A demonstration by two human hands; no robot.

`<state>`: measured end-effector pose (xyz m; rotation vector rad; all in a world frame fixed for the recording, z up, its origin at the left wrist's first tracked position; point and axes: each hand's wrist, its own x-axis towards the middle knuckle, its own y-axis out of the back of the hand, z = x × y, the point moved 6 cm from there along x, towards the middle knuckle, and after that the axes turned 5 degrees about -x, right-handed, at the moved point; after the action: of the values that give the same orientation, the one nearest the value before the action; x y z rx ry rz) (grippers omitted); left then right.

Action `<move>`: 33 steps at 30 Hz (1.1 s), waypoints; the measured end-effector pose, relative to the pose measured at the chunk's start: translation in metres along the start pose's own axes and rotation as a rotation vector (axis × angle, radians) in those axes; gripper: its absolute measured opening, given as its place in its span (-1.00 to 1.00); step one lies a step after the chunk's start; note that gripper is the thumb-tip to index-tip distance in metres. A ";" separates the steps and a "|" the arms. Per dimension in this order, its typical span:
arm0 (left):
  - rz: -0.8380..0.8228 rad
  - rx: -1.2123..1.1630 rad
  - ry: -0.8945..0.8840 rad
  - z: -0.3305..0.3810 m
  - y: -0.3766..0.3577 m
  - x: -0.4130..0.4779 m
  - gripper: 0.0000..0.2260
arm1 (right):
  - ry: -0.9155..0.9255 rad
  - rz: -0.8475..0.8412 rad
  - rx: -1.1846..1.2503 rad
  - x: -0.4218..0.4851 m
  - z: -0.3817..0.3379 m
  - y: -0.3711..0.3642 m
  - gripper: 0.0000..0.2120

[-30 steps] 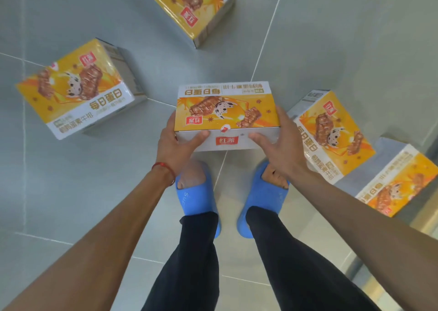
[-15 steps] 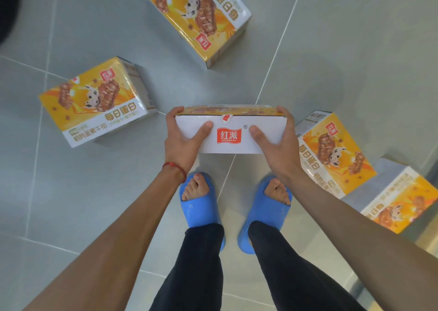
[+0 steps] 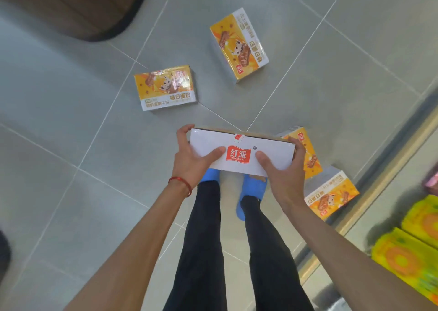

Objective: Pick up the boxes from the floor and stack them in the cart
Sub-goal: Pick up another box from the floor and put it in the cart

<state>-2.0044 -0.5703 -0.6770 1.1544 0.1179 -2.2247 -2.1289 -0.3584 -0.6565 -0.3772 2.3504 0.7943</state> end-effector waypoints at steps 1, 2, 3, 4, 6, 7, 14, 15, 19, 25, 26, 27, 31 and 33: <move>0.024 0.007 -0.010 0.007 0.007 -0.019 -0.26 | 0.012 -0.009 -0.015 -0.015 -0.010 0.005 -0.26; 0.053 0.005 -0.023 0.013 0.015 -0.039 -0.26 | 0.026 -0.021 -0.026 -0.029 -0.019 0.008 -0.26; 0.090 0.003 -0.032 0.019 0.022 -0.058 -0.26 | 0.051 -0.039 -0.040 -0.043 -0.029 0.011 -0.25; 0.129 -0.003 -0.040 0.024 0.030 -0.076 -0.27 | 0.080 -0.067 -0.067 -0.055 -0.038 0.014 -0.22; 0.214 -0.008 -0.033 0.026 0.047 -0.108 -0.28 | 0.150 -0.152 -0.135 -0.076 -0.054 0.016 -0.14; 0.262 -0.008 -0.030 0.024 0.055 -0.123 -0.28 | 0.189 -0.206 -0.166 -0.087 -0.062 0.017 -0.10; 0.544 -0.139 -0.031 -0.001 0.103 -0.229 -0.26 | 0.483 -0.543 -0.340 -0.165 -0.107 0.013 -0.04; 0.567 -0.156 -0.019 -0.007 0.108 -0.245 -0.24 | 0.526 -0.572 -0.373 -0.179 -0.113 0.012 -0.10; 0.621 -0.256 0.003 -0.038 0.131 -0.316 -0.13 | 0.628 -0.656 -0.490 -0.236 -0.127 0.004 -0.15; 0.689 -0.347 0.012 -0.097 0.167 -0.430 -0.05 | 0.771 -0.813 -0.641 -0.337 -0.129 -0.028 -0.16; 0.709 -0.359 0.013 -0.110 0.174 -0.448 -0.09 | 0.786 -0.833 -0.655 -0.356 -0.126 -0.034 -0.16; 0.726 -0.368 0.013 -0.123 0.181 -0.465 -0.13 | 0.801 -0.855 -0.666 -0.375 -0.122 -0.040 -0.17; 0.794 -0.386 -0.013 -0.178 0.216 -0.532 -0.20 | 0.854 -0.917 -0.715 -0.454 -0.096 -0.066 -0.18; 0.846 -0.415 -0.024 -0.211 0.234 -0.562 -0.18 | 0.877 -0.950 -0.726 -0.495 -0.077 -0.081 -0.21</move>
<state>-1.4845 -0.4119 -0.3308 0.7457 0.0590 -1.3767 -1.7499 -0.4364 -0.3277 -2.3060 2.0012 1.0491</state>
